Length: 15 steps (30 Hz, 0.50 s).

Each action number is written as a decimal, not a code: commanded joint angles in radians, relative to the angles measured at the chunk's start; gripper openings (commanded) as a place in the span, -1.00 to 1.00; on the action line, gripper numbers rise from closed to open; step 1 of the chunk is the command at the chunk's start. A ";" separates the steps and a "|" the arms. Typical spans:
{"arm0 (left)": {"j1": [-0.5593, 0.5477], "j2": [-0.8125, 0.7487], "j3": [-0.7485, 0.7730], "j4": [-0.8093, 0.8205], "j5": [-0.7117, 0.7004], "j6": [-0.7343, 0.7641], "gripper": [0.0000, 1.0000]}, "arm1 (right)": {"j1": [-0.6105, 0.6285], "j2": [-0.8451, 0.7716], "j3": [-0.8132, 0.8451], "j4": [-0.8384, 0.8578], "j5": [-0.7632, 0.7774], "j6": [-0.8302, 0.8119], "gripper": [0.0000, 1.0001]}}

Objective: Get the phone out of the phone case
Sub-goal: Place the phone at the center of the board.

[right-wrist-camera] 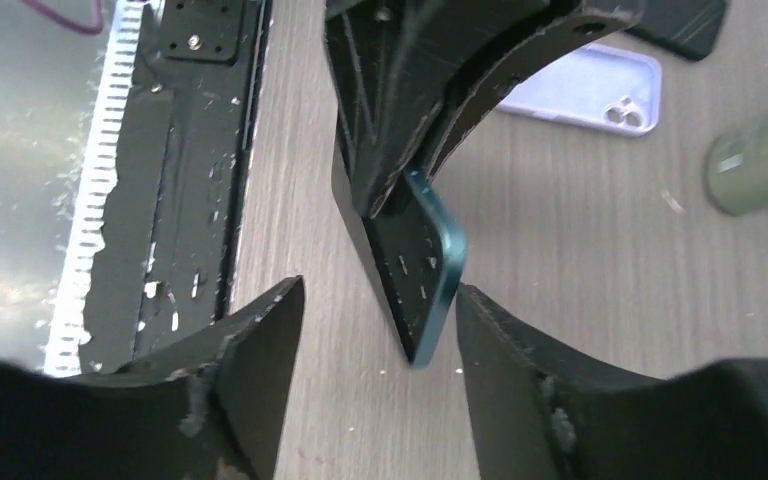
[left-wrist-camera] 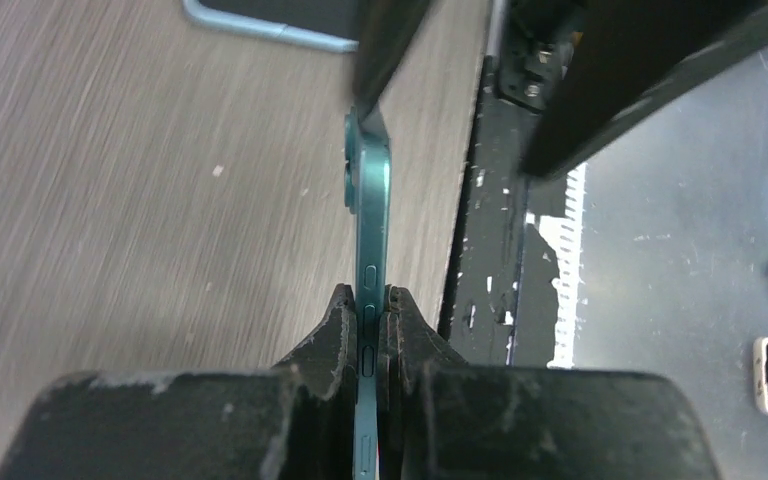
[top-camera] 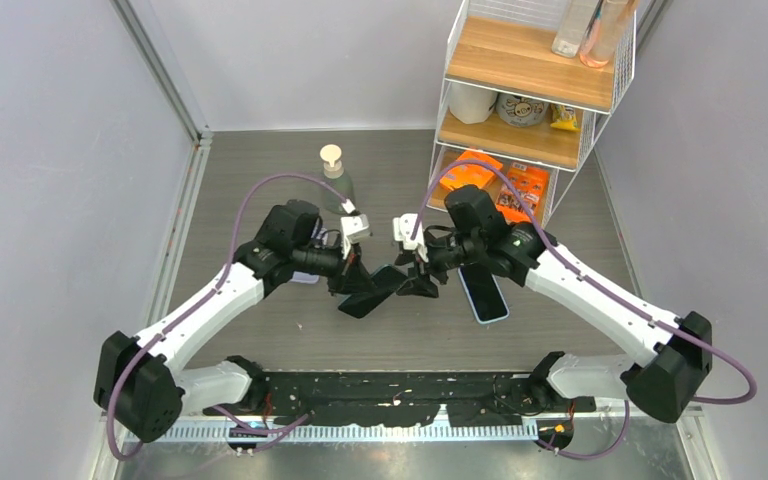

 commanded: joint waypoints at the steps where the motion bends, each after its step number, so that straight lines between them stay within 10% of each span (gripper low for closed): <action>1: 0.137 -0.053 -0.075 0.088 0.006 -0.132 -1.00 | -0.020 -0.104 -0.033 0.155 0.035 0.025 0.39; 4: 0.230 -0.048 -0.087 0.000 -0.002 -0.133 -1.00 | -0.031 -0.133 -0.075 0.189 0.036 0.046 0.94; 15: 0.448 0.040 -0.081 -0.308 -0.088 -0.127 -1.00 | -0.039 -0.124 -0.083 0.230 0.044 0.144 0.91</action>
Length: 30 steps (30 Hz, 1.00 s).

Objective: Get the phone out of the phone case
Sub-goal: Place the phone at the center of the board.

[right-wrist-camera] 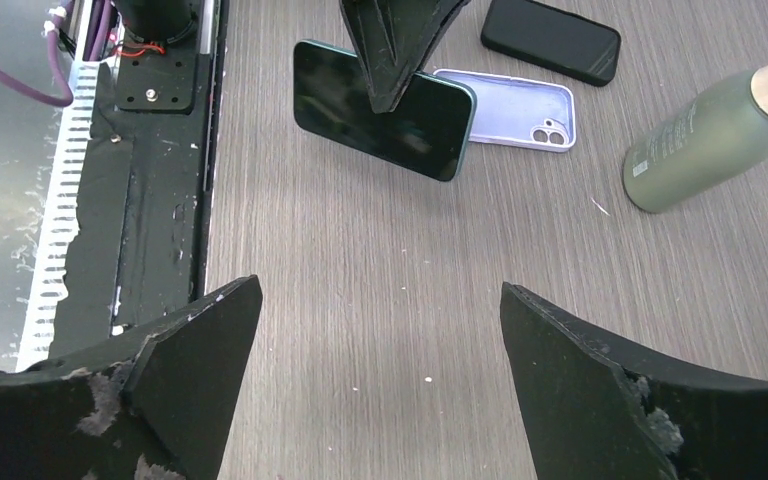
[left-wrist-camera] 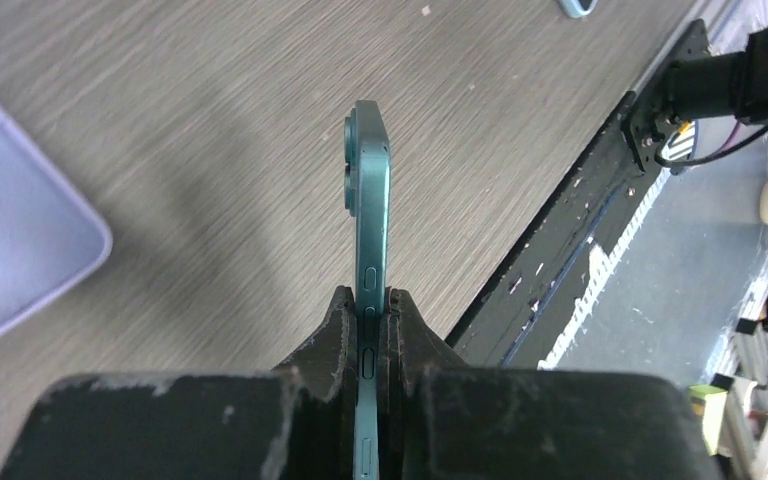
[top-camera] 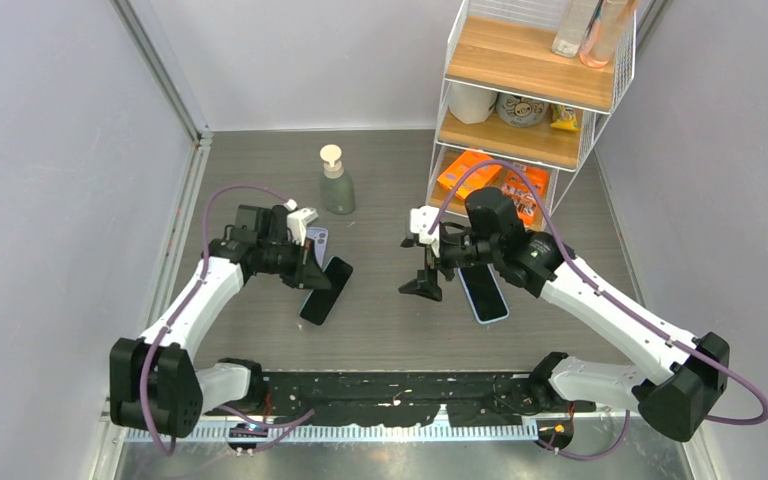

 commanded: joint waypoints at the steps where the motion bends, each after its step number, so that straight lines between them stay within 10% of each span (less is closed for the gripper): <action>1: 0.065 0.053 0.018 -0.112 -0.019 -0.025 -1.00 | -0.005 0.011 0.007 0.068 0.009 0.066 0.91; 19: 0.187 0.267 0.059 -0.174 -0.209 -0.093 -0.99 | -0.029 0.018 -0.023 0.114 -0.023 0.115 0.91; 30: 0.189 0.278 0.060 -0.177 -0.266 -0.113 -0.26 | -0.039 0.023 -0.018 0.124 -0.037 0.129 0.91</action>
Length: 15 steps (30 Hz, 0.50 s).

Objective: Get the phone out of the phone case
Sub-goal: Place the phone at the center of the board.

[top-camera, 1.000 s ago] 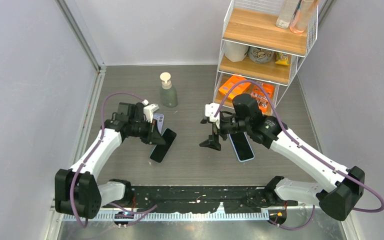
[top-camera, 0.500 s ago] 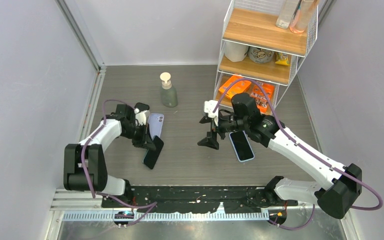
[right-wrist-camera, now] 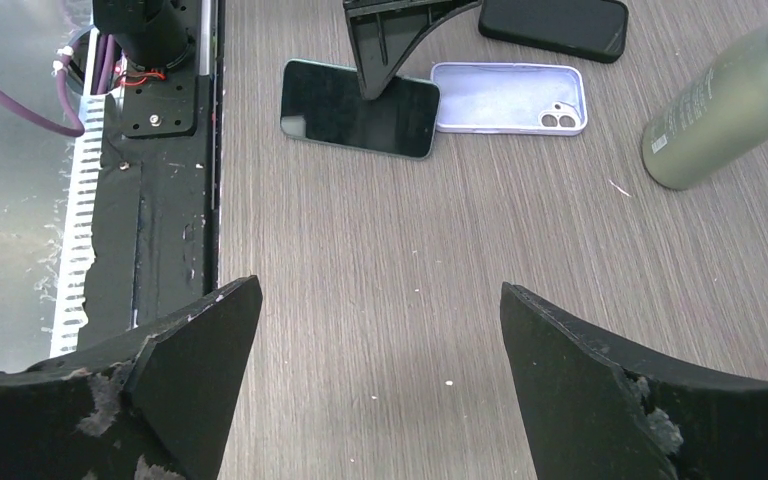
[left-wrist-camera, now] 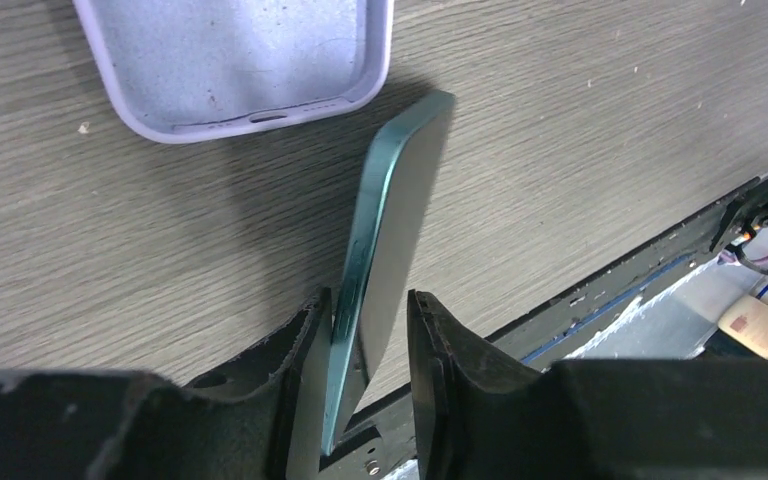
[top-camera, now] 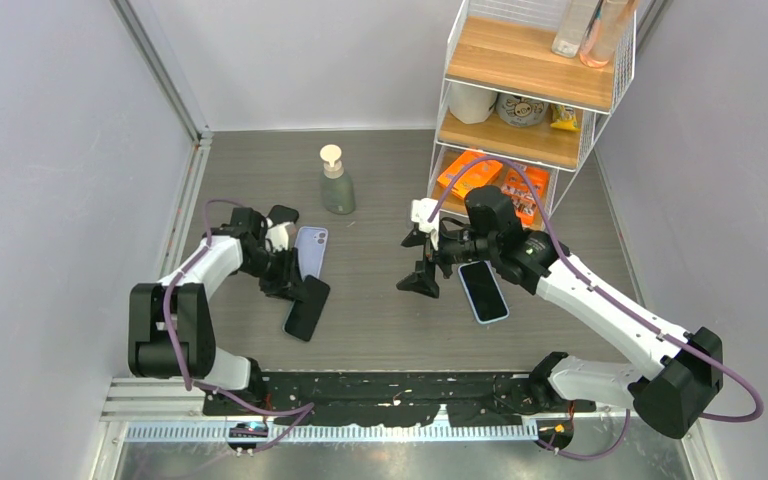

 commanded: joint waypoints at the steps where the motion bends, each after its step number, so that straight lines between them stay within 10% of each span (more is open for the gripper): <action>1: 0.006 0.004 0.036 -0.018 -0.013 -0.023 -0.20 | -0.008 -0.002 0.014 0.052 -0.024 0.017 0.91; 15: 0.057 -0.059 0.045 -0.028 -0.009 -0.011 -0.04 | -0.024 -0.026 -0.007 0.073 -0.029 0.026 0.91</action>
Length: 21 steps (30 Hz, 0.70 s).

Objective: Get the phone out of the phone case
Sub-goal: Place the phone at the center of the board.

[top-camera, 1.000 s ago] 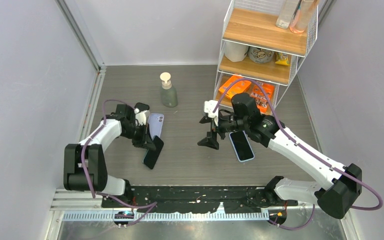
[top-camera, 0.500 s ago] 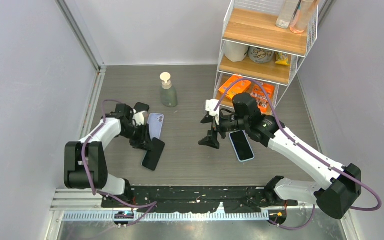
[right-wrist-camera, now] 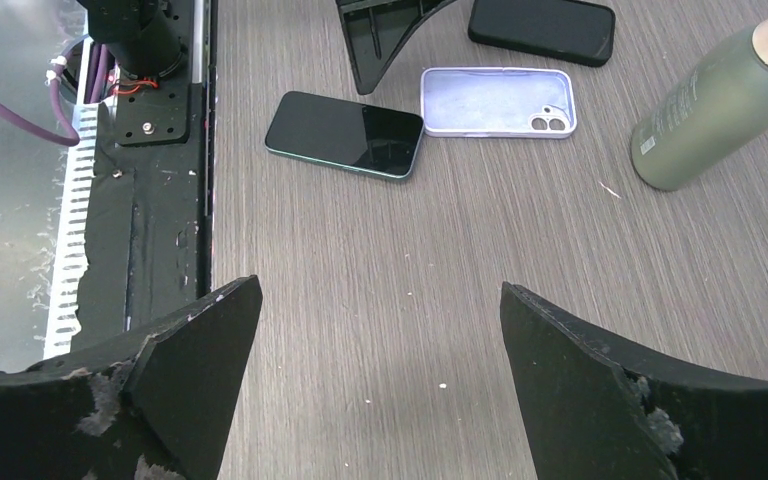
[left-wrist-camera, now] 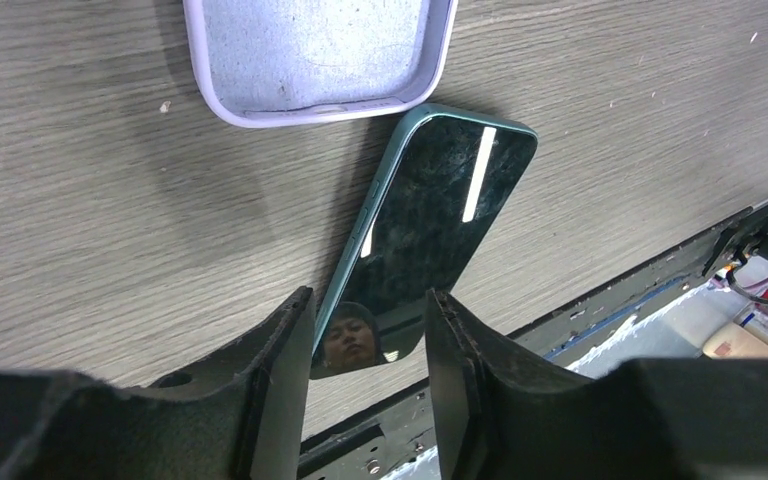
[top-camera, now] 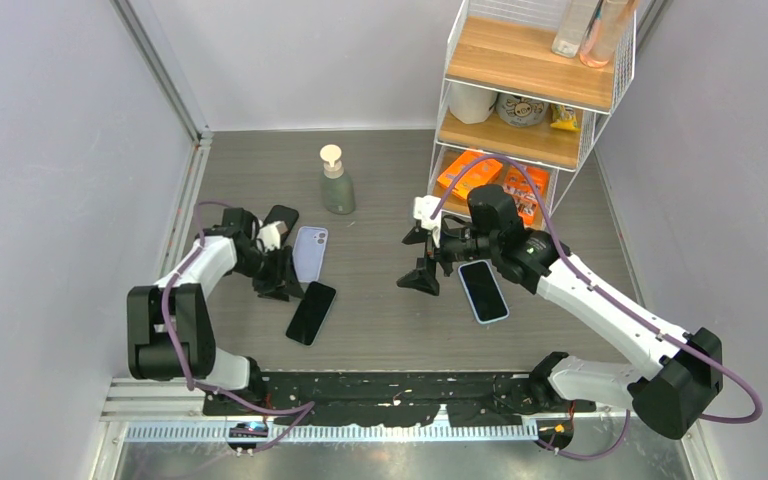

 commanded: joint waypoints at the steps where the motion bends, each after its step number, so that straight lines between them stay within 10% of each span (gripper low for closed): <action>1: -0.009 -0.068 0.056 -0.027 0.013 0.018 0.01 | -0.005 -0.027 -0.002 0.051 -0.017 0.016 0.91; 21: -0.517 0.092 0.360 -0.012 -0.391 0.266 0.49 | -0.078 -0.193 -0.093 0.066 0.007 -0.032 0.91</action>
